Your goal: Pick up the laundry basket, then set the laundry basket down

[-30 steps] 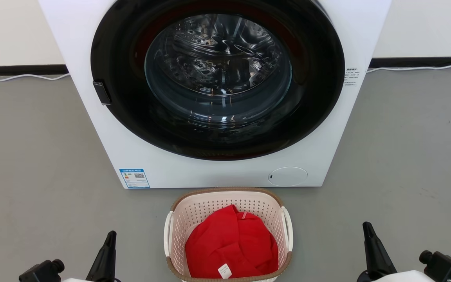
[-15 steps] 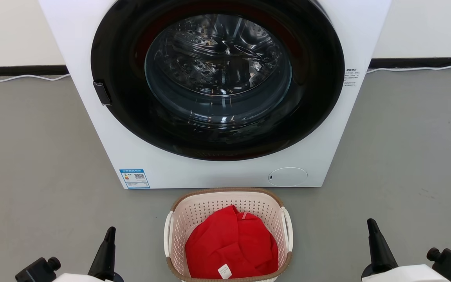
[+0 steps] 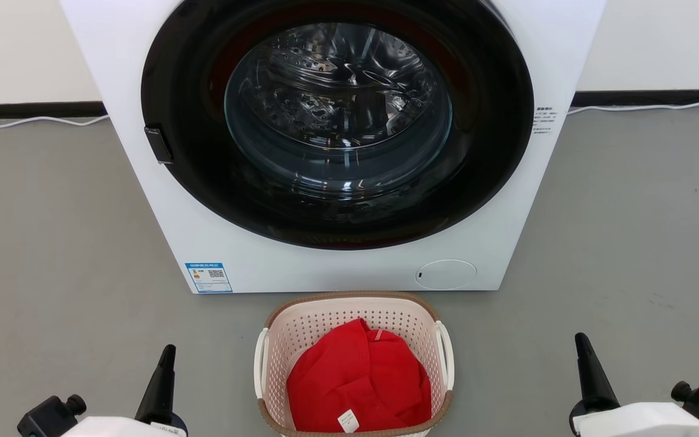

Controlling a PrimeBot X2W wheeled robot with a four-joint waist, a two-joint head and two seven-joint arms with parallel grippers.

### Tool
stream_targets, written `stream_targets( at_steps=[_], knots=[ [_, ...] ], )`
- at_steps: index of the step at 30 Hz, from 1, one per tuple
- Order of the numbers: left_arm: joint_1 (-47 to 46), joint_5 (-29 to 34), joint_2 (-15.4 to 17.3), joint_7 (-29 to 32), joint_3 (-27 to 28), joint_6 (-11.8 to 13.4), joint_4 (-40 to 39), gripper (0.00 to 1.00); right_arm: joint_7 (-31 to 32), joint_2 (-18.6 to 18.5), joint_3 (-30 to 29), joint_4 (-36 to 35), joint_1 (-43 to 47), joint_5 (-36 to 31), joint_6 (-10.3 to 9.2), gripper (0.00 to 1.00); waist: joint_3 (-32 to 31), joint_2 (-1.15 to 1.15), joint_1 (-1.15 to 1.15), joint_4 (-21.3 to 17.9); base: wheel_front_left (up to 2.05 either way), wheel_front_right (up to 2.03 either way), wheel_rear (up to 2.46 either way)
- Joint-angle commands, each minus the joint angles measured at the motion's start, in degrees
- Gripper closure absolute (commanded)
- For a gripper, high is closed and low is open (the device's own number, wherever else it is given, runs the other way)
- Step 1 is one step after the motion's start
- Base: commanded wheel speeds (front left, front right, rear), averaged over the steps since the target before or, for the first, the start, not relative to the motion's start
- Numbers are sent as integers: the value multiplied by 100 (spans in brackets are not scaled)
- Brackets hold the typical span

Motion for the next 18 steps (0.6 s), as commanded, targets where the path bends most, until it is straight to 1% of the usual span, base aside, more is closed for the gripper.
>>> stream_targets(
  at_steps=[1, 18],
  knots=[
    [-346, -154, 21, 47, 152, -24, -105, 100, 56, -88, 27, -108, -318, 190, 22, 100, -1, 0, 0, 0, 0, 0, 0],
    [-497, -1032, -94, 334, 331, -29, -61, 100, 334, -95, -82, -91, -454, 1251, 28, 100, -12, 0, 0, 0, 0, 0, 0]
  ],
)
